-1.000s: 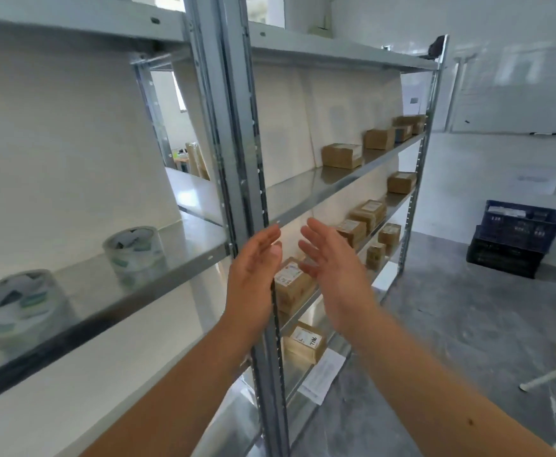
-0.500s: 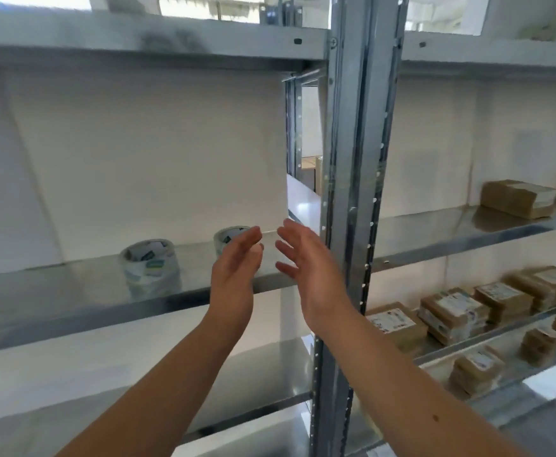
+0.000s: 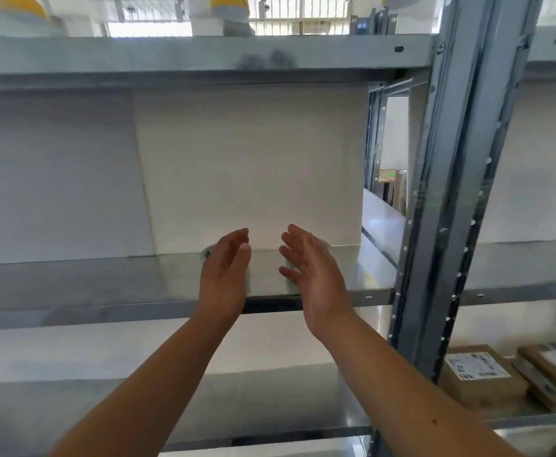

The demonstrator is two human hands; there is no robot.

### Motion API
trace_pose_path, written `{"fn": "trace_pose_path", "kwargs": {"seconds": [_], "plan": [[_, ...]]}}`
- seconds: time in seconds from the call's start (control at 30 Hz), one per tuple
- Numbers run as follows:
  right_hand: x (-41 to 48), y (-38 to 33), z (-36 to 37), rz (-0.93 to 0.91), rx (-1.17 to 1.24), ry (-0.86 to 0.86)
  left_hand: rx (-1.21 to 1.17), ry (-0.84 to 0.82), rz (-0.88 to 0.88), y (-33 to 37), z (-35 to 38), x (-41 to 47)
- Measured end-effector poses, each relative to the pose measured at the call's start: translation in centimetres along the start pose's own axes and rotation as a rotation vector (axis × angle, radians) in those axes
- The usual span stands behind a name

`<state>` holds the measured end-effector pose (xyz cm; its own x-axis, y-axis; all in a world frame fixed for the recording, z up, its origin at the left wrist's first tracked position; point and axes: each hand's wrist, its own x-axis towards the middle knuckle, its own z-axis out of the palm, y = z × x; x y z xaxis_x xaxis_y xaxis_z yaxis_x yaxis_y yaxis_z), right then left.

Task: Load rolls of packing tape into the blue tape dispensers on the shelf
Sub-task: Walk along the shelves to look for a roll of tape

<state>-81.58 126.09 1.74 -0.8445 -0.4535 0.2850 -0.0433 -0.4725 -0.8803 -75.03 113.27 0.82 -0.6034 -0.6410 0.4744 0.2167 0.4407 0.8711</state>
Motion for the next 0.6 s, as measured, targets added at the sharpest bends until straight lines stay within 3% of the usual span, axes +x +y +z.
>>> {"fn": "trace_pose_path", "kwargs": {"seconds": [0.13,0.27,0.43,0.6], "plan": [[0.4,-0.1,0.4,0.001,-0.04,-0.018,0.473,-0.131,0.087,-1.7,-1.9,3.0],[1.2,-0.2,0.5,-0.024,-0.107,0.009,0.914,-0.28,0.063,-2.1,-2.4,6.4],[2.0,0.6,-0.4,0.001,-0.161,0.08,1.103,-0.481,0.071,-2.5,-1.5,8.5],[2.5,0.6,-0.7,0.086,-0.143,0.105,1.14,-0.448,0.046,-3.3,-1.1,9.0]]}}
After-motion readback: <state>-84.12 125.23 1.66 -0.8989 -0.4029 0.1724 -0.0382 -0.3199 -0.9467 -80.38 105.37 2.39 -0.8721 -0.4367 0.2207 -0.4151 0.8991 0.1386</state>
